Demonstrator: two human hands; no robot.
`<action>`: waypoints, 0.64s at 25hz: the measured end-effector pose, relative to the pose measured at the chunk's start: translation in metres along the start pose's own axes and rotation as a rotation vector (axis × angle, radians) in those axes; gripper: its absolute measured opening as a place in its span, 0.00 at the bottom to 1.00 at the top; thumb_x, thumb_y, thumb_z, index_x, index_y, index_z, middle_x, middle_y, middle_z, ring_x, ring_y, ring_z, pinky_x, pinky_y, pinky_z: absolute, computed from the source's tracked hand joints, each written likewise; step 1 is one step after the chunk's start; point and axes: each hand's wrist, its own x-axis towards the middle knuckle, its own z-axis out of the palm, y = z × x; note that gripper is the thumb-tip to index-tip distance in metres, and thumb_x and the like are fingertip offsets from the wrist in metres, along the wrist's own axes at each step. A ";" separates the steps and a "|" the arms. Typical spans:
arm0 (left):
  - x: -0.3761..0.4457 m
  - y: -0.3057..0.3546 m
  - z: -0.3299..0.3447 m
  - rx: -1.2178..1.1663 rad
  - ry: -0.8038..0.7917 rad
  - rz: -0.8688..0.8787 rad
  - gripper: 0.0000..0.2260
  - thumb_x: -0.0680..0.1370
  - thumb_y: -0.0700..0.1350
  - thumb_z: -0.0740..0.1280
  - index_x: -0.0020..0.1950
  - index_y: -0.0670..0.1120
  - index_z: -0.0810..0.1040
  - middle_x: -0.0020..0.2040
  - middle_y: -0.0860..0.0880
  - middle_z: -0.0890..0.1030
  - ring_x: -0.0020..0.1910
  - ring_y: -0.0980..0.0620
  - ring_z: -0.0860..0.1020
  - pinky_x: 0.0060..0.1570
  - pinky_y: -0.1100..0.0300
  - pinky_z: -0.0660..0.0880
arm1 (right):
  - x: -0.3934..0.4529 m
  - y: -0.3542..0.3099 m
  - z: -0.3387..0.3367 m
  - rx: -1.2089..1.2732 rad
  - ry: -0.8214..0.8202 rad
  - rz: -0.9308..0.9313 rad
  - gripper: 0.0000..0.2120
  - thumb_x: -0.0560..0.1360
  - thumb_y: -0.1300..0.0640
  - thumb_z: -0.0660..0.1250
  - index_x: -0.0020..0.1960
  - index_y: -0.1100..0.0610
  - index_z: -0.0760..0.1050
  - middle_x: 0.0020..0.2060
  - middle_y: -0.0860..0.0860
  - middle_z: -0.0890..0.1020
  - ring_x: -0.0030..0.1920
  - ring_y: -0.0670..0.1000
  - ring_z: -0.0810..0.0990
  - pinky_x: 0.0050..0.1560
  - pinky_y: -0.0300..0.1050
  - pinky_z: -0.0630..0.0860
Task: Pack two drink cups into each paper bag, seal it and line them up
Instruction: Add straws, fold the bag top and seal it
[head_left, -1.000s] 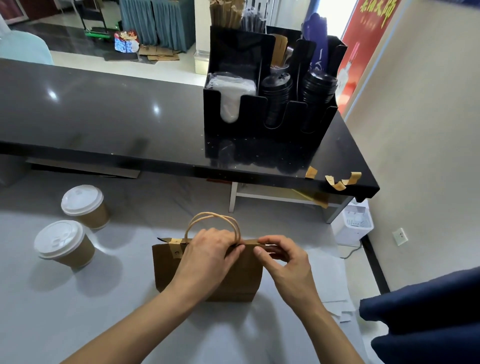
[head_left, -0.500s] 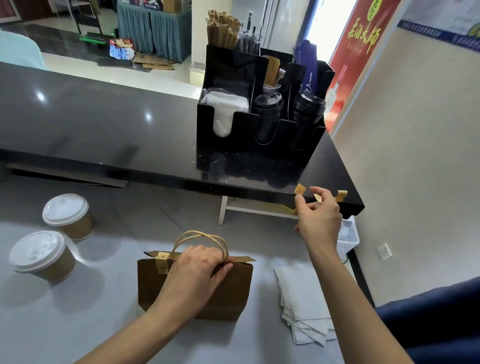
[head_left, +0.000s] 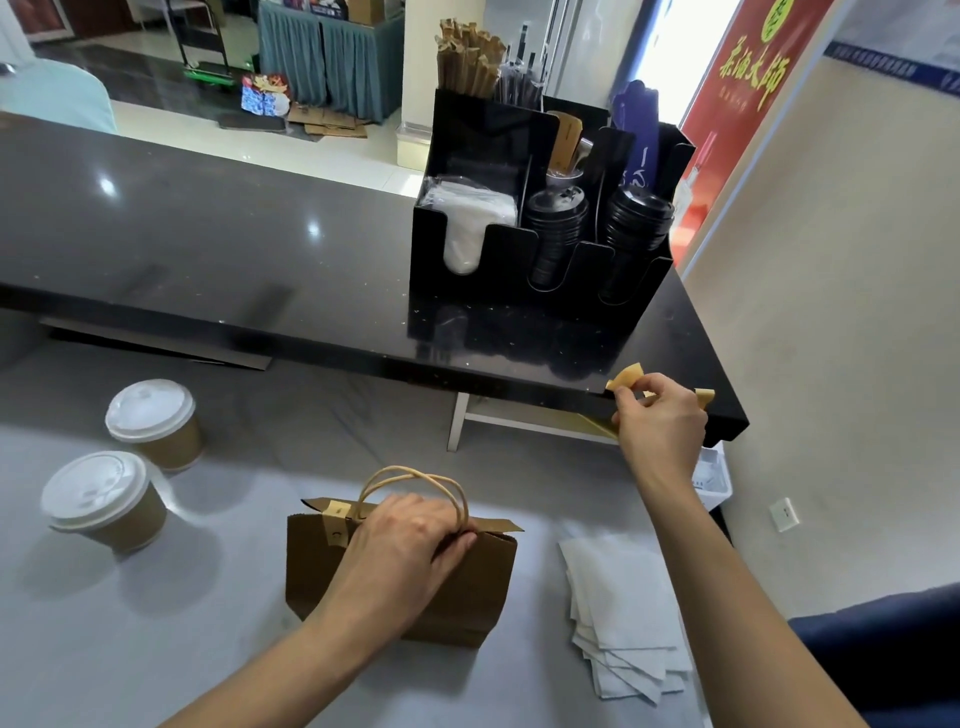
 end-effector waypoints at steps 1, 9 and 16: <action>0.000 0.001 -0.001 0.001 0.000 0.001 0.06 0.79 0.53 0.69 0.52 0.55 0.84 0.45 0.58 0.83 0.46 0.58 0.79 0.52 0.57 0.78 | -0.001 0.001 0.001 0.027 0.013 0.002 0.08 0.78 0.49 0.70 0.44 0.51 0.81 0.32 0.48 0.83 0.39 0.50 0.83 0.45 0.48 0.81; -0.001 0.001 0.000 -0.001 -0.006 -0.007 0.08 0.80 0.54 0.67 0.53 0.54 0.84 0.47 0.57 0.83 0.48 0.57 0.79 0.54 0.56 0.77 | -0.027 -0.015 -0.020 0.162 -0.042 -0.158 0.08 0.78 0.46 0.71 0.43 0.48 0.82 0.29 0.47 0.82 0.35 0.47 0.83 0.41 0.48 0.81; 0.001 0.002 0.001 0.027 -0.001 -0.004 0.06 0.79 0.52 0.69 0.52 0.53 0.84 0.45 0.56 0.83 0.46 0.55 0.79 0.50 0.54 0.77 | -0.101 -0.020 -0.020 0.001 -0.693 -0.266 0.03 0.77 0.50 0.73 0.44 0.46 0.83 0.29 0.39 0.82 0.32 0.40 0.82 0.32 0.30 0.72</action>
